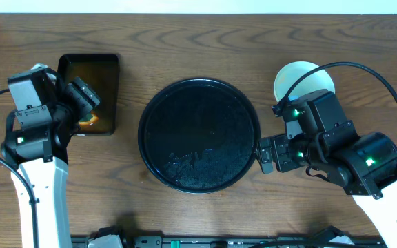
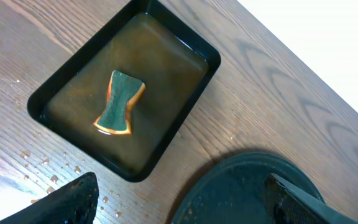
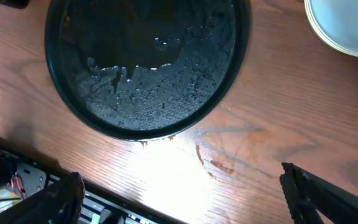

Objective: Clean dirty plates on tray and stack at the side

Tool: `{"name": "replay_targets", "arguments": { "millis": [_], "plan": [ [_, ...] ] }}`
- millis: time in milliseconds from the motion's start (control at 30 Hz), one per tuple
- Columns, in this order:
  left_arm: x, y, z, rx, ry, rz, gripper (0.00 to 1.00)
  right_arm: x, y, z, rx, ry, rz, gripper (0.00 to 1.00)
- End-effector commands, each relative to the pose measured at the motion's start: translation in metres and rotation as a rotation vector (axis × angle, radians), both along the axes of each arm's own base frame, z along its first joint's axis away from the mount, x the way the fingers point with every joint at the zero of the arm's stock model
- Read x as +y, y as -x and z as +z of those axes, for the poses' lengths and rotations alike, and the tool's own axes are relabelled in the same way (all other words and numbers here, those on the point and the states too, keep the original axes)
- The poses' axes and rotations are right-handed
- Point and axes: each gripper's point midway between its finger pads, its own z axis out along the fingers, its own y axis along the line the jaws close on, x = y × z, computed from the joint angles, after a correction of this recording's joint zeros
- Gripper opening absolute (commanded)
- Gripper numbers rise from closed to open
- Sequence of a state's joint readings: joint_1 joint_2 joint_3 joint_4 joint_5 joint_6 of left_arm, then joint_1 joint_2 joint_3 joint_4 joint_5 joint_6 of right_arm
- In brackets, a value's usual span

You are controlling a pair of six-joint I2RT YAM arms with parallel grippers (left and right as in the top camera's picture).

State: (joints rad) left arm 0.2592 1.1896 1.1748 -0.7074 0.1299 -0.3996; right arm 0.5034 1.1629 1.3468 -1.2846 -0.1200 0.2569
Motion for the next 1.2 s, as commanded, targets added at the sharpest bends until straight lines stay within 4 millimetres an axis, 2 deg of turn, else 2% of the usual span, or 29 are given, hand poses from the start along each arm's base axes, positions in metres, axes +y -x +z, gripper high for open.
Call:
{"name": "replay_targets", "arguments": {
  "millis": [0,300,433,600,767,967,1167],
  "plan": [
    [0.000,0.000,0.001,-0.001,0.010,0.001,0.85,0.004,0.003,-0.001,0.007,-0.006,0.017,0.99],
    [0.000,0.000,0.001,-0.001,0.010,0.001,0.85,0.003,-0.004,-0.006,-0.025,0.002,0.049,0.99],
    [0.000,0.000,0.001,-0.001,0.010,0.001,0.85,0.006,-0.020,-0.014,-0.140,-0.031,0.132,0.99],
    [0.000,0.000,0.001,-0.001,0.010,0.001,0.85,0.010,-0.032,-0.029,-0.348,-0.154,0.227,0.99],
    [0.000,0.000,0.001,-0.001,0.010,0.001,0.85,-0.011,-0.044,-0.045,-0.589,-0.222,0.169,0.99],
    [0.000,0.000,0.001,-0.001,0.010,0.001,0.86,-0.034,-0.036,-0.062,-0.834,-0.223,0.106,0.99],
    [0.000,0.000,0.001,-0.001,0.010,0.001,0.86,-0.060,-0.032,-0.059,-1.044,-0.178,0.013,0.99]
  ]
}}
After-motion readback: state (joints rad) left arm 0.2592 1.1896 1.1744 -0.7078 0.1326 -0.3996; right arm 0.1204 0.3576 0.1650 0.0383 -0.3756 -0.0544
